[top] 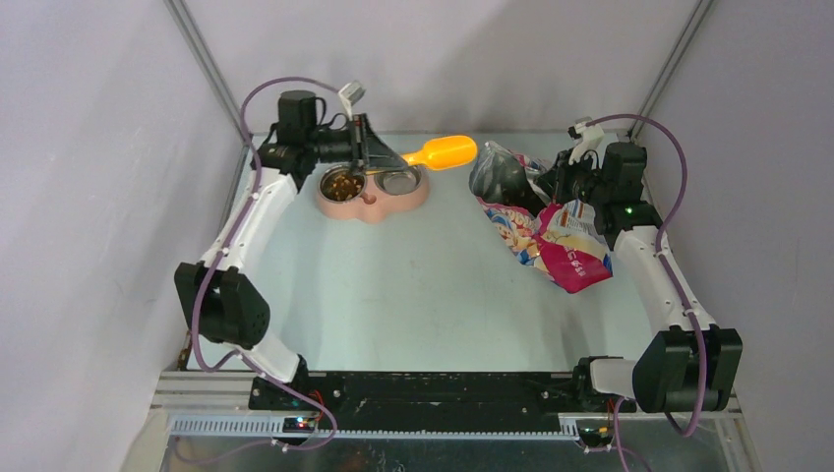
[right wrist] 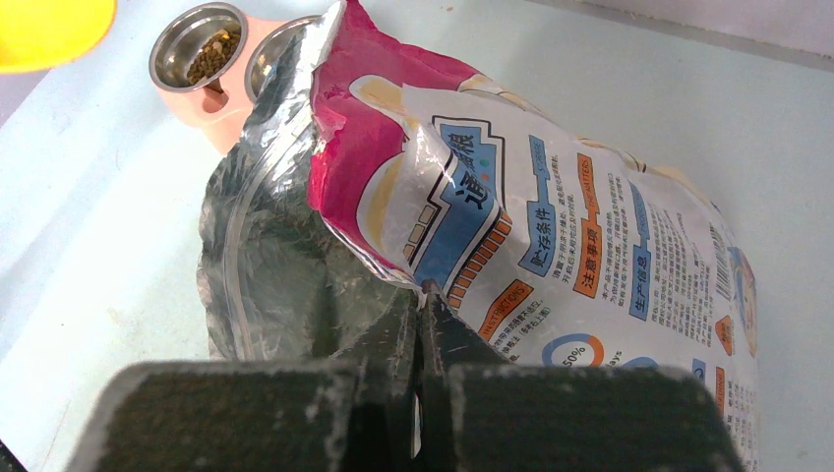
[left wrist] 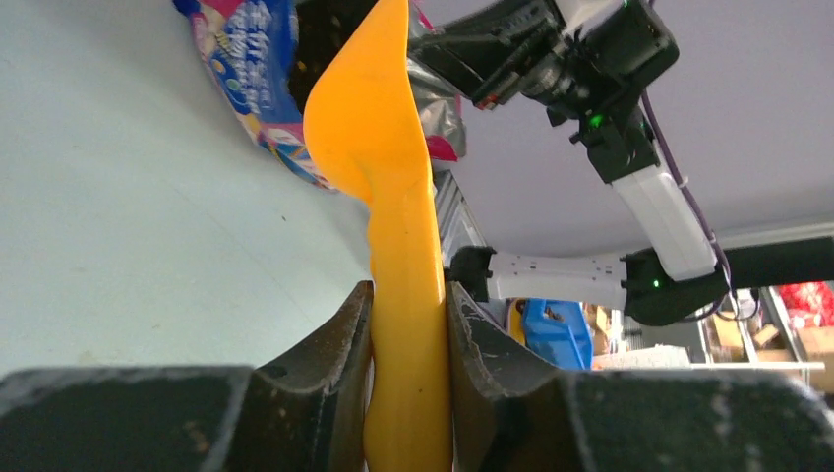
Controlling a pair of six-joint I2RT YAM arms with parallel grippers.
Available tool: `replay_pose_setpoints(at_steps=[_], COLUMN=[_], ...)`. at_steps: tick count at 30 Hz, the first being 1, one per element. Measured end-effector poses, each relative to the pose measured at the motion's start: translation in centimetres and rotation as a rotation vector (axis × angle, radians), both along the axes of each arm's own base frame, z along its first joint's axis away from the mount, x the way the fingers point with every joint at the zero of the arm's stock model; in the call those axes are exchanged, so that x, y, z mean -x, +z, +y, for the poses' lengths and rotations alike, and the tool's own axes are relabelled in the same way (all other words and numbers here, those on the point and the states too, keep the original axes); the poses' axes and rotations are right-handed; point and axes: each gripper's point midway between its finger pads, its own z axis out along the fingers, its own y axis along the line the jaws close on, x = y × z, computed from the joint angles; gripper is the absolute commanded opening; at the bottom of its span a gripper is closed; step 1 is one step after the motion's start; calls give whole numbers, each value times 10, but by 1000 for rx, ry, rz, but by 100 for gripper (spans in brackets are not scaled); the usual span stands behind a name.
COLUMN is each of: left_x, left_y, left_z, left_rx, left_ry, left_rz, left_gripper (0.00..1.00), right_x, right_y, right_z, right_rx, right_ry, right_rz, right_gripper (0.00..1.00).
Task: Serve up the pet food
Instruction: Collect the pet food from the pet food bag.
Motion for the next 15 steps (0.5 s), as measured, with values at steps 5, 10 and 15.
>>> replay_pose_setpoints(at_steps=[5, 10, 15], left_x=[15, 12, 5], left_y=[6, -27, -71], left_z=[-41, -64, -74], left_rx=[-76, -182, -289], left_ry=[-91, -112, -112], left_rz=[-36, 28, 115], left_gripper=[0, 0, 0], right_x=[0, 2, 9], right_y=[0, 1, 2], right_z=[0, 4, 17], right_rx=[0, 2, 29], right_ry=[1, 15, 64], right_rz=[-1, -4, -24], right_gripper=[0, 0, 0])
